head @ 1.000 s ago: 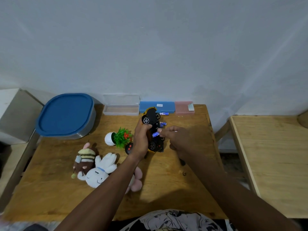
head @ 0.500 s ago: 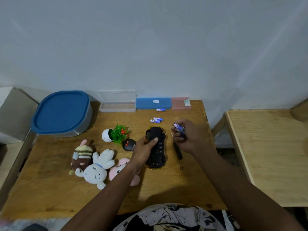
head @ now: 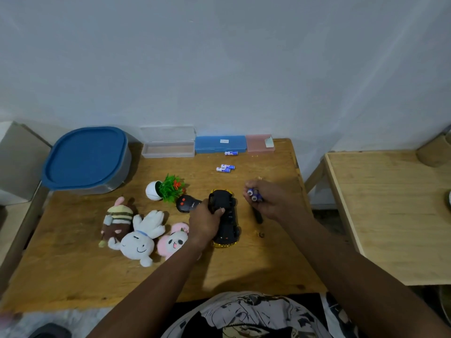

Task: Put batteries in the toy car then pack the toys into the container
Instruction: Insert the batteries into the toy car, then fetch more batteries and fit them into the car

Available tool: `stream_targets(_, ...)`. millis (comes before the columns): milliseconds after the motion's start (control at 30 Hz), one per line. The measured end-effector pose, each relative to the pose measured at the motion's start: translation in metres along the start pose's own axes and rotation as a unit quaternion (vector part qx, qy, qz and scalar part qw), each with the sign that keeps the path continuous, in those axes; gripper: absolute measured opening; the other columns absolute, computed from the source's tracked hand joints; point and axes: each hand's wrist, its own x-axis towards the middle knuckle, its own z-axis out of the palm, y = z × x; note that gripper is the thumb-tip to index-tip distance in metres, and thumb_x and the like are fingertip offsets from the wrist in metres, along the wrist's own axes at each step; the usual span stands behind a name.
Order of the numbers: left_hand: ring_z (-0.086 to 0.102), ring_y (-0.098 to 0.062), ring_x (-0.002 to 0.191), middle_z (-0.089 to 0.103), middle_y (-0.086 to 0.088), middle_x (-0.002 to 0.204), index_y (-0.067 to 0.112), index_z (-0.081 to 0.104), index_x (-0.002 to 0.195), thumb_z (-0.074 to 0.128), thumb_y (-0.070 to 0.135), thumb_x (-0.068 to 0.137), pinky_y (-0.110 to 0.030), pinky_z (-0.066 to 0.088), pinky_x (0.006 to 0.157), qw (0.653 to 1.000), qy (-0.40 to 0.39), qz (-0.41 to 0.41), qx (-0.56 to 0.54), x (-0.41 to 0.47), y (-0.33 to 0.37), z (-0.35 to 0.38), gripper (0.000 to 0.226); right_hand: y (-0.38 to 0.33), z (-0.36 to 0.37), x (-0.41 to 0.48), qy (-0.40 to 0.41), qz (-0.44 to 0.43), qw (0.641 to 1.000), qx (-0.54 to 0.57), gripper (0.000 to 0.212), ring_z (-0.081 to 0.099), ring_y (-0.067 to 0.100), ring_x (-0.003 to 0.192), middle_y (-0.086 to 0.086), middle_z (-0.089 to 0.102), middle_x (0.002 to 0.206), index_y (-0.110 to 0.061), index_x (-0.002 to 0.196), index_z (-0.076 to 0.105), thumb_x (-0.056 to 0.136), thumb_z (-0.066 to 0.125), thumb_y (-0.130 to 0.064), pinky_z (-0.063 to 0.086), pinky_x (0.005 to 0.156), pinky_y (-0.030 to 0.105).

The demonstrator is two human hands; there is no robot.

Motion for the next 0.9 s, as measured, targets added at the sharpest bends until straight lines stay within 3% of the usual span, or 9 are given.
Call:
stream_targets(133, 0.069, -0.031, 0.088, 0.074, -0.011, 0.095, 0.009, 0.065, 0.105, 0.072, 0.023, 0.087, -0.034, 0.051, 0.068, 0.989, 0.039, 0.055, 0.135, -0.004, 0.007, -0.008, 0.025, -0.002, -0.004, 0.008, 0.001, -0.001, 1.000, -0.008, 0.008, 0.060, 0.015, 0.076, 0.014, 0.059, 0.092, -0.003, 0.097, 0.060, 0.092, 0.058, 0.003, 0.059, 0.051, 0.024)
stream_targets(267, 0.066, -0.033, 0.080, 0.066, -0.007, 0.086, 0.013, 0.052, 0.091, 0.068, 0.034, 0.082, -0.036, 0.049, 0.062, 0.964, 0.072, 0.096, 0.236, -0.007, 0.030, -0.018, 0.027, -0.011, -0.008, 0.021, 0.015, 0.005, 0.999, -0.048, 0.021, 0.059, 0.017, 0.082, 0.016, 0.057, 0.100, -0.002, 0.112, 0.059, 0.092, 0.056, 0.003, 0.057, 0.051, 0.025)
stream_targets(367, 0.065, -0.033, 0.087, 0.065, -0.006, 0.097, 0.013, 0.059, 0.105, 0.065, 0.035, 0.083, -0.035, 0.044, 0.064, 0.957, 0.096, 0.109, 0.251, -0.001, 0.054, -0.023, 0.032, -0.022, -0.009, 0.031, 0.026, 0.002, 0.995, -0.091, 0.028, 0.059, 0.019, 0.085, 0.014, 0.055, 0.101, -0.006, 0.117, 0.059, 0.090, 0.057, 0.003, 0.058, 0.059, 0.026)
stream_targets(433, 0.065, -0.032, 0.096, 0.067, -0.007, 0.110, 0.014, 0.063, 0.123, 0.065, 0.032, 0.084, -0.037, 0.048, 0.070, 0.958, 0.096, 0.134, 0.234, 0.011, 0.067, -0.025, 0.043, -0.032, -0.008, 0.038, 0.033, 0.000, 0.992, -0.122, 0.029, 0.057, 0.018, 0.079, 0.014, 0.055, 0.103, -0.009, 0.115, 0.061, 0.089, 0.057, 0.003, 0.058, 0.061, 0.025)
stream_targets(533, 0.063, -0.028, 0.110, 0.066, -0.005, 0.125, 0.018, 0.061, 0.134, 0.068, 0.030, 0.084, -0.039, 0.054, 0.085, 0.958, 0.057, 0.171, 0.223, 0.039, 0.084, -0.022, 0.052, -0.048, -0.011, 0.050, 0.016, -0.018, 0.990, -0.142, 0.020, 0.049, 0.010, 0.062, 0.007, 0.054, 0.086, -0.011, 0.102, 0.062, 0.087, 0.056, 0.000, 0.048, 0.047, 0.018)
stream_targets(600, 0.060, -0.025, 0.115, 0.065, -0.004, 0.129, 0.019, 0.062, 0.134, 0.071, 0.030, 0.082, -0.038, 0.053, 0.092, 0.955, 0.024, 0.185, 0.230, 0.061, 0.097, -0.015, 0.054, -0.059, -0.015, 0.059, 0.017, -0.061, 0.974, -0.218, 0.007, 0.044, 0.009, 0.060, 0.002, 0.052, 0.077, -0.015, 0.093, 0.063, 0.092, 0.058, -0.009, 0.040, 0.046, 0.017)
stream_targets(700, 0.057, -0.026, 0.115, 0.065, -0.005, 0.126, 0.020, 0.063, 0.130, 0.070, 0.035, 0.082, -0.042, 0.049, 0.095, 0.937, -0.004, 0.218, 0.273, 0.096, 0.117, -0.003, 0.051, -0.075, -0.023, 0.083, 0.053, -0.212, 0.901, -0.376, 0.008, 0.052, 0.011, 0.065, -0.003, 0.058, 0.077, -0.015, 0.092, 0.066, 0.094, 0.064, -0.022, 0.042, 0.055, 0.021)
stream_targets(800, 0.053, -0.028, 0.118, 0.062, -0.006, 0.126, 0.021, 0.061, 0.130, 0.066, 0.034, 0.084, -0.045, 0.043, 0.098, 0.915, -0.029, 0.245, 0.318, 0.129, 0.131, 0.009, 0.049, -0.098, -0.028, 0.114, 0.080, -0.319, 0.790, -0.518, 0.014, 0.064, 0.016, 0.085, -0.001, 0.068, 0.093, -0.016, 0.099, 0.070, 0.089, 0.068, -0.026, 0.051, 0.078, 0.030)
stream_targets(900, 0.045, -0.028, 0.128, 0.054, -0.007, 0.136, 0.017, 0.055, 0.136, 0.065, 0.031, 0.085, -0.045, 0.035, 0.102, 0.914, -0.032, 0.250, 0.318, 0.160, 0.137, 0.025, 0.054, -0.118, -0.037, 0.148, 0.071, -0.354, 0.656, -0.663, 0.029, 0.067, 0.025, 0.085, 0.010, 0.071, 0.095, -0.012, 0.108, 0.070, 0.092, 0.054, -0.030, 0.051, 0.077, 0.032)
